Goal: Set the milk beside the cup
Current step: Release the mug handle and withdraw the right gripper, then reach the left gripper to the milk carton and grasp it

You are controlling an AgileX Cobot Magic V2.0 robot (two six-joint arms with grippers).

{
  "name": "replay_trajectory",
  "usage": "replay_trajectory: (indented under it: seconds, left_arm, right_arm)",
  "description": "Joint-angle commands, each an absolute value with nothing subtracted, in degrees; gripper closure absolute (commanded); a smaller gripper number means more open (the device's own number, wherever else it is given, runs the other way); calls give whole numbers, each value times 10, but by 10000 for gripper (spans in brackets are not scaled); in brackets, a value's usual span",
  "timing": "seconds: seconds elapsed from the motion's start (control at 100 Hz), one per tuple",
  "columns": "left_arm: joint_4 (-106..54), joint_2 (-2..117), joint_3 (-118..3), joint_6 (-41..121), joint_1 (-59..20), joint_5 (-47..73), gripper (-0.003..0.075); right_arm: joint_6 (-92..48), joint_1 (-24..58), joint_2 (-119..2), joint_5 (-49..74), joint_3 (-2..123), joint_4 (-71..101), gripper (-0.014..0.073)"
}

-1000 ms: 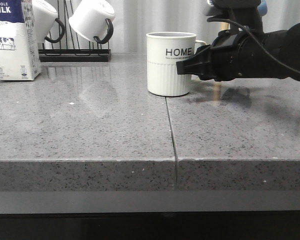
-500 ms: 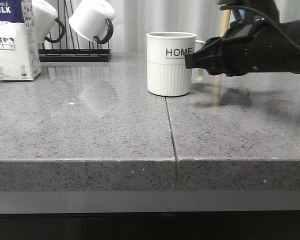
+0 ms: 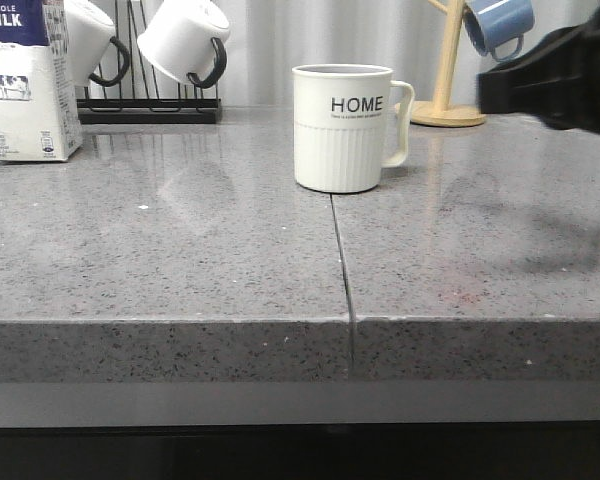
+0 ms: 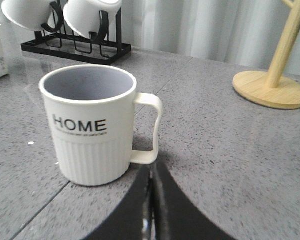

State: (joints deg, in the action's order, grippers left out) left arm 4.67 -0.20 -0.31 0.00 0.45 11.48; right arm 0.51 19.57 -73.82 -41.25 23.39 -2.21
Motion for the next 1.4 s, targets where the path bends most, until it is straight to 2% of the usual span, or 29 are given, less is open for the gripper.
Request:
replay_trajectory:
  seconds: [0.0, 0.52, 0.81, 1.15, 1.39]
  left_arm:
    - [42, -19, 23, 0, 5, 71, 741]
    - [42, -19, 23, 0, 5, 71, 741]
    - [42, -19, 23, 0, 5, 19, 741]
    - [49, -19, 10, 0, 5, -30, 741]
    - [49, 44, -101, 0, 5, 59, 741]
  right_arm:
    - [0, 197, -670, -427, 216, -26, 661]
    - [5, 197, -332, -109, 172, -26, 661]
    - [5, 197, -187, 39, 172, -26, 661]
    - [5, 197, -158, 57, 172, -26, 661]
    - [5, 197, -158, 57, 172, -26, 661]
